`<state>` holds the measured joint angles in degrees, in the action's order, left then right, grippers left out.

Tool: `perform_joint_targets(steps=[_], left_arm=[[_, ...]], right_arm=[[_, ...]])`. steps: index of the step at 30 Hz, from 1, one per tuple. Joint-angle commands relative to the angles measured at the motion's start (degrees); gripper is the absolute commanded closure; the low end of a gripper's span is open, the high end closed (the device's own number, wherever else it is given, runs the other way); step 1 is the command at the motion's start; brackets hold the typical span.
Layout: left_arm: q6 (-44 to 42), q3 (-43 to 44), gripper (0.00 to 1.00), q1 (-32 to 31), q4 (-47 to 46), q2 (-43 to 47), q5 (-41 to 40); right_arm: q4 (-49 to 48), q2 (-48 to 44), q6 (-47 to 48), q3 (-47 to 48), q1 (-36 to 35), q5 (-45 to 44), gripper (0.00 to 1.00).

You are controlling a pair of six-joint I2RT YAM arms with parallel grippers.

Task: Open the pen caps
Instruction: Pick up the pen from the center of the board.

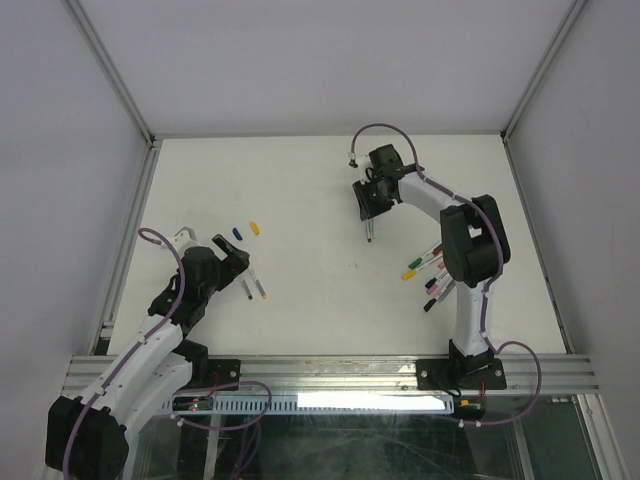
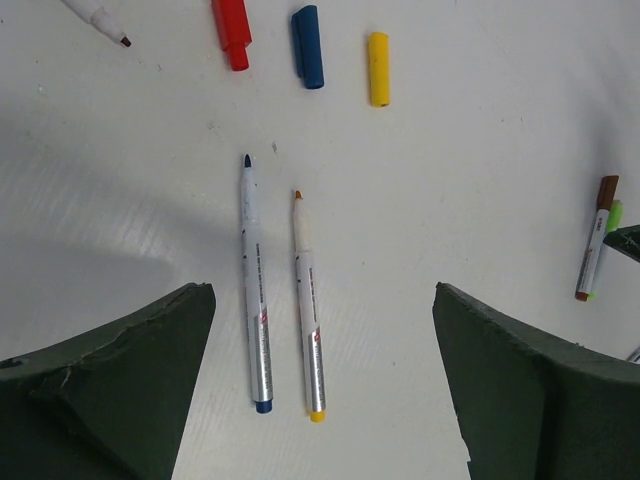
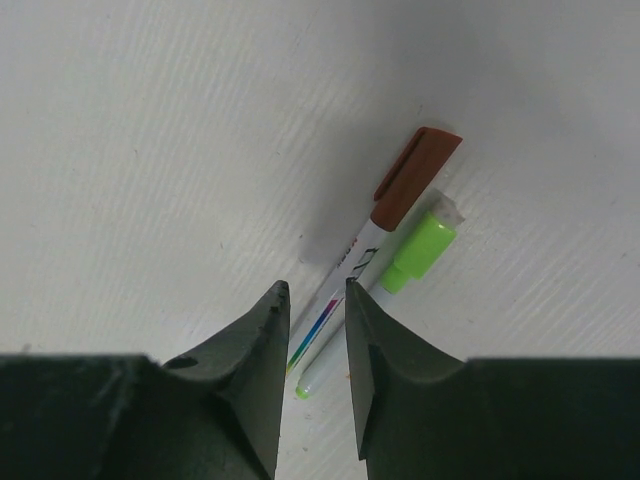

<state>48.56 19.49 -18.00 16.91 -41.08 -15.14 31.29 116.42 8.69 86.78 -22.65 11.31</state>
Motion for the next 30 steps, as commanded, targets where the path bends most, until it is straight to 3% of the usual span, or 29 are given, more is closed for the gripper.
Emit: perform_joint_targets(steps=[1, 17, 24, 30], left_arm=[[-0.6, 1.1, 0.06, 0.0, -2.2, 0.7, -0.6], [-0.4, 0.7, 0.06, -0.1, -2.5, 1.5, 0.0], [-0.3, 0.7, 0.06, 0.0, -2.2, 2.4, 0.4], [-0.4, 0.8, 0.06, -0.1, -2.2, 3.3, 1.3]], right_arm=[[0.0, 0.1, 0.5, 1.6, -0.1, -1.5, 0.69], [1.1, 2.1, 0.7, 1.4, -1.1, -1.6, 0.7], [1.5, 2.3, 2.2, 0.9, -3.3, -3.6, 0.81], [2.1, 1.8, 7.2, 0.0, -7.0, -5.8, 0.83]])
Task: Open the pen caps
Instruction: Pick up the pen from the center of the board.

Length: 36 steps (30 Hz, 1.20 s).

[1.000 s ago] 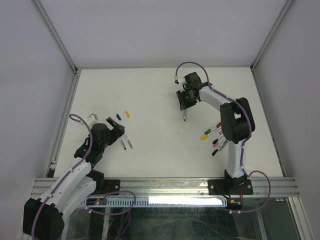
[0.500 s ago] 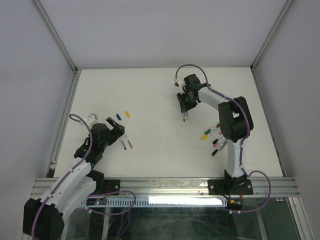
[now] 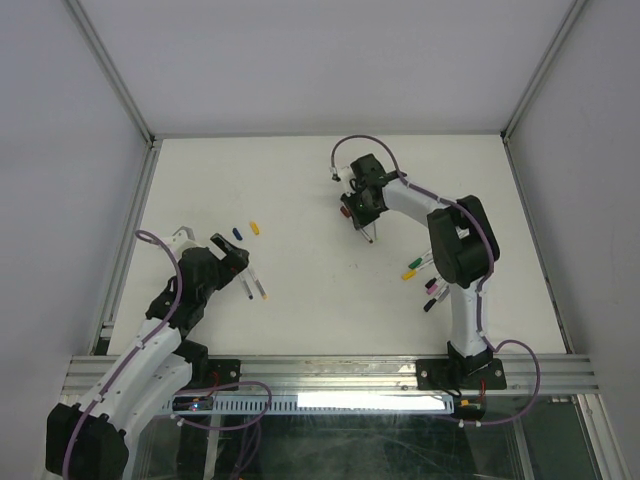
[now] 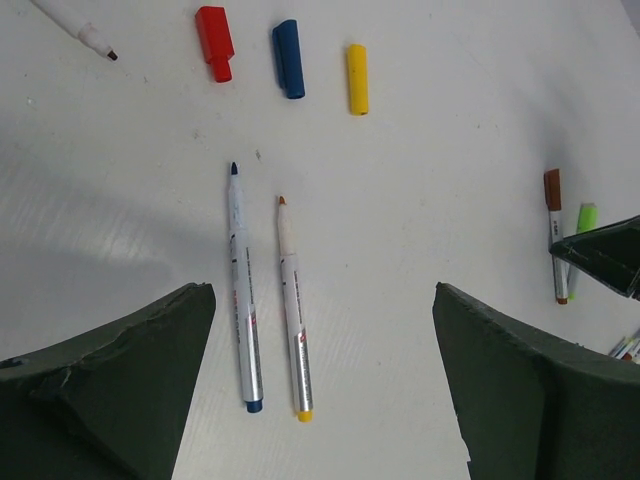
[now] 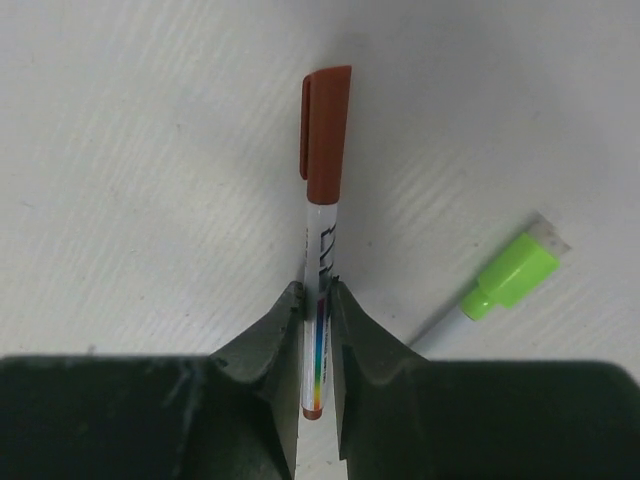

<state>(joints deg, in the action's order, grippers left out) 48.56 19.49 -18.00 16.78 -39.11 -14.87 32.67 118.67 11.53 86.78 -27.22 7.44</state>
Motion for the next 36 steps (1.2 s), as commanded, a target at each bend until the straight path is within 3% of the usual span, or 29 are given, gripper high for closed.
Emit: perform_joint_targets(steps=[1, 8, 11, 13, 15, 19, 23, 26, 36], left_arm=[[-0.5, 0.9, 0.06, 0.0, -2.1, 1.6, 1.3], [-3.1, -0.8, 0.06, 0.0, -6.5, 5.5, 7.4], [-3.9, -2.3, 0.06, 0.0, -10.0, 7.6, 11.4], [-3.9, -3.4, 0.06, 0.0, -13.2, 8.7, 14.2], [-3.7, -4.8, 0.06, 0.0, -17.6, 9.0, 17.9], [-0.1, -9.4, 0.06, -0.1, -33.5, 7.1, 27.4], [6.2, -14.0, 0.06, 0.0, -54.6, -0.7, 35.3], [8.6, -14.1, 0.06, 0.0, -64.3, -9.2, 37.0], [12.2, -7.8, 0.05, -2.2, -80.3, -30.8, 35.3]], right_arm=[[1.1, -0.6, 5.3, 0.0, -3.0, -1.7, 0.83], [3.8, 0.9, 7.8, 1.2, -4.9, -1.5, 0.69], [4.3, 1.7, 8.2, 1.4, -4.9, -1.9, 0.68], [4.5, 2.0, 8.2, 1.4, -4.9, -2.3, 0.71], [4.6, 2.3, 8.1, 1.5, -4.8, -2.5, 0.8], [4.7, 1.4, 7.7, 1.4, -4.5, -1.0, 0.92], [4.1, -1.2, 6.5, 0.6, -3.3, 4.5, 1.0], [2.8, -4.0, 5.2, -0.8, -1.9, 11.5, 1.0], [-1.6, -11.6, 0.8, -4.8, 1.2, 28.0, 1.0]])
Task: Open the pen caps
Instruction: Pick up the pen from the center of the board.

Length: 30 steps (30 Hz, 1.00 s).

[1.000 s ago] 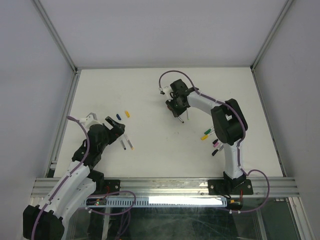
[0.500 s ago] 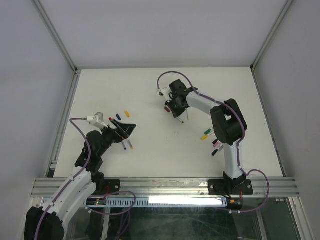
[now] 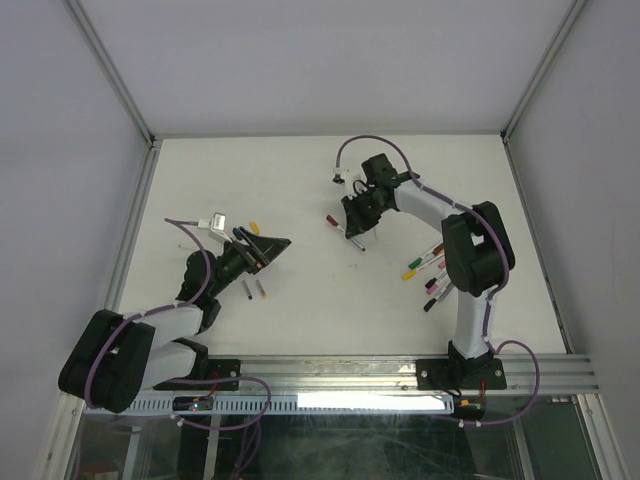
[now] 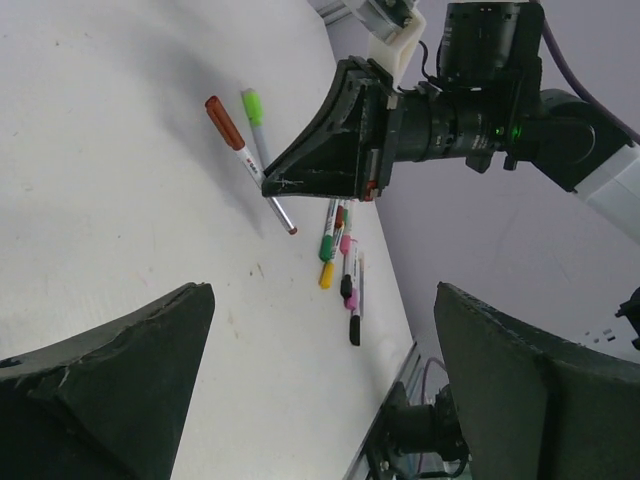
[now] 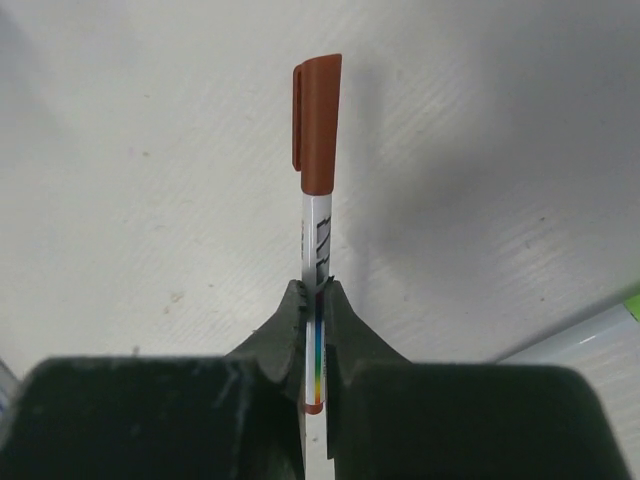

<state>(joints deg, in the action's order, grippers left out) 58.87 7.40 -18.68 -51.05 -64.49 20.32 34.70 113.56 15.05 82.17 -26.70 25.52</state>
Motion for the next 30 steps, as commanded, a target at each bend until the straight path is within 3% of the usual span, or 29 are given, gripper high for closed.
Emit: perform_joint_targets(steps=[1, 10, 19, 22, 30], left_arm=[[2.0, 5.3, 0.04, -2.0, -13.2, -7.4, -0.4], [7.7, 15.4, 0.04, -6.1, -26.3, -29.8, -4.1], [7.8, 22.5, 0.09, -8.7, -26.4, -37.2, -9.3], [7.4, 24.4, 0.15, -9.3, -23.7, -37.5, -9.7], [6.6, 24.9, 0.6, -9.8, -19.9, -36.9, -9.9]], right_arm=[[-3.9, -7.1, -3.2, -0.5, 1.0, 11.6, 1.0], [-7.9, -10.9, -7.9, -3.4, 1.8, 24.2, 1.0], [-8.1, -10.8, -8.5, -3.6, 0.9, 26.3, 1.0], [-7.8, -10.5, -8.1, -3.3, 0.0, 25.9, 1.0], [-7.6, -10.4, -7.8, -3.3, -0.7, 24.2, 1.0]])
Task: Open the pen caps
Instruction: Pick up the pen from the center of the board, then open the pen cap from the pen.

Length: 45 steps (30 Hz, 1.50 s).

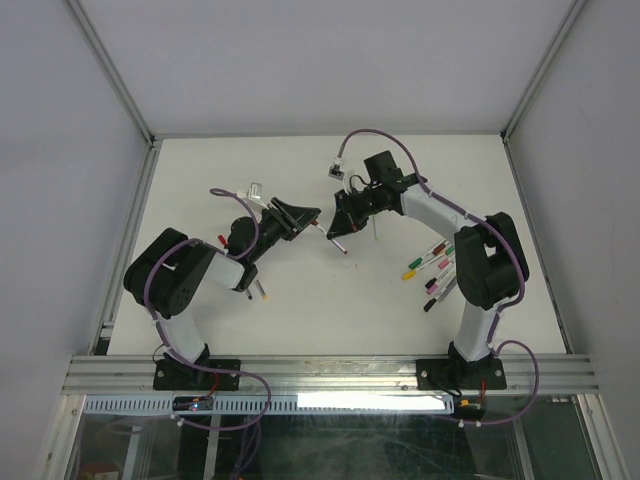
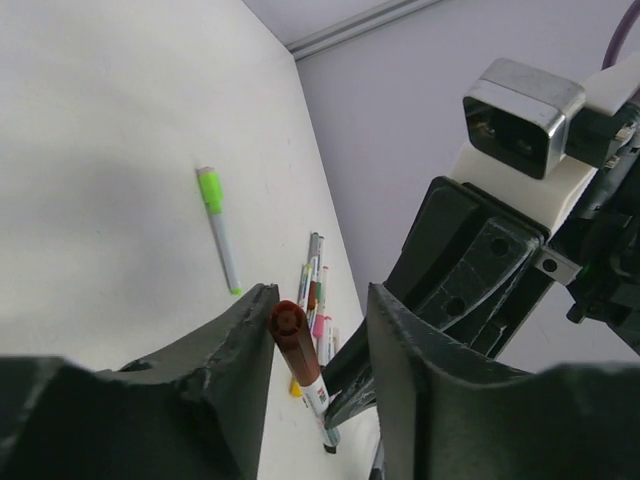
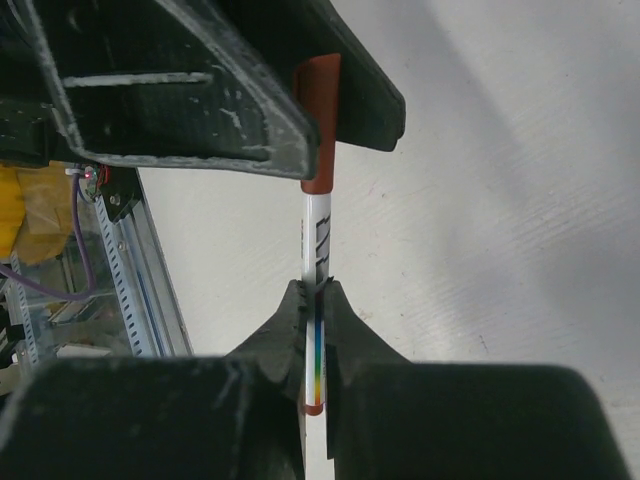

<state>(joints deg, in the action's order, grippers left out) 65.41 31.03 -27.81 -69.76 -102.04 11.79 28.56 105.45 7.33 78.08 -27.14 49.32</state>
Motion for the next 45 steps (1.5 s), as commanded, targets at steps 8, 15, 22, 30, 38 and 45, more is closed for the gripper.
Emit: perform_joint_targets(steps=[8, 15, 22, 30, 38, 45], left_arm=[[-1.1, 1.1, 1.0, -1.0, 0.6, 2.2, -0.6], [-5.1, -0.4, 1.0, -1.0, -2.6, 4.8, 1.4], [-10.6, -2.4, 1.0, -0.9, -4.0, 9.9, 3.7], [-11.6, -3.0, 1.0, -0.8, -3.0, 12.1, 3.6], [-10.4, -5.0, 0.73, -0.4, -6.3, 13.2, 3.9], [-9.6, -6.3, 0.59, -0.5, -6.9, 13.7, 4.4]], right_arm=[[-1.5, -2.6, 0.0, 0.7, -0.5, 0.3, 1.0], [-2.3, -4.6, 1.3, -0.9, -0.4, 3.9, 0.55], [-2.6, -5.0, 2.6, -2.0, -1.3, 7.3, 0.38], [-3.1, -5.6, 3.0, -2.2, -4.1, 7.4, 0.72], [-5.1, -6.5, 0.4, -2.9, -4.0, 8.2, 1.0], [-6.9, -6.7, -1.7, -3.4, -4.0, 7.5, 1.0]])
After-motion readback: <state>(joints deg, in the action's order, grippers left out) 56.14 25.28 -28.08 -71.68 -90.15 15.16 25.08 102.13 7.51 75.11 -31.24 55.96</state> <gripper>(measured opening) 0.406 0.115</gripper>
